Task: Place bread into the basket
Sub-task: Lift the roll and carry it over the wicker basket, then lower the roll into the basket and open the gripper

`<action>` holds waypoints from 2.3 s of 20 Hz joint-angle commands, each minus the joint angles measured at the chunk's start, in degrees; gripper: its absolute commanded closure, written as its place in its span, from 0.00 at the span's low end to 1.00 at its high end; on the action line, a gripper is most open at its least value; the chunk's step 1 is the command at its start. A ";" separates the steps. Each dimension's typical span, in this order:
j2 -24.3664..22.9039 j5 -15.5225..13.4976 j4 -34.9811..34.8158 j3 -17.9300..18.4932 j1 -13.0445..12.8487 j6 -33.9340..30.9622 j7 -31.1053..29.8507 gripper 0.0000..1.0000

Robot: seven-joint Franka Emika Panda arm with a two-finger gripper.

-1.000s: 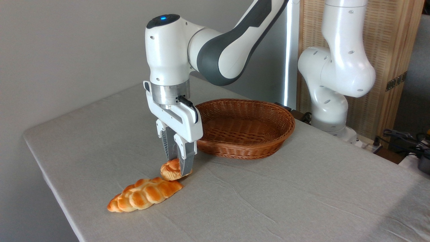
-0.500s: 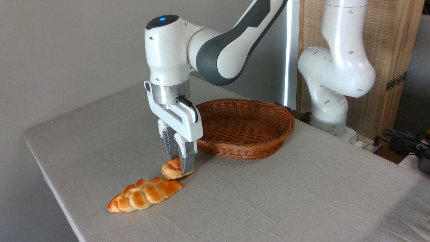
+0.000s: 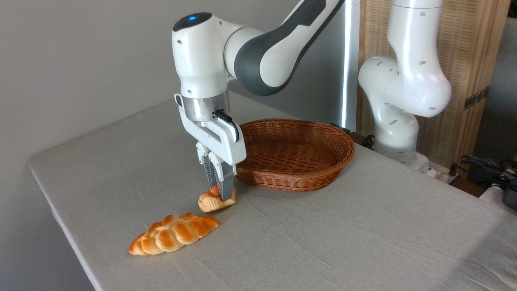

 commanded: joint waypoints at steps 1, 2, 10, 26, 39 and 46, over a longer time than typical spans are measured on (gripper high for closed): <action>-2.99 0.85 0.75 0.39 -0.51 -4.18 -0.43 0.91; -3.17 0.85 0.92 0.39 -0.51 -5.24 -0.34 0.91; -3.79 0.85 1.45 0.30 -0.51 -8.94 -0.16 0.95; -11.43 -9.35 6.03 4.61 0.72 -15.43 -0.17 0.96; -13.19 -9.44 -4.43 1.29 -7.02 -23.89 14.34 0.12; -12.84 -9.35 -4.35 0.57 -7.02 -23.26 14.43 0.00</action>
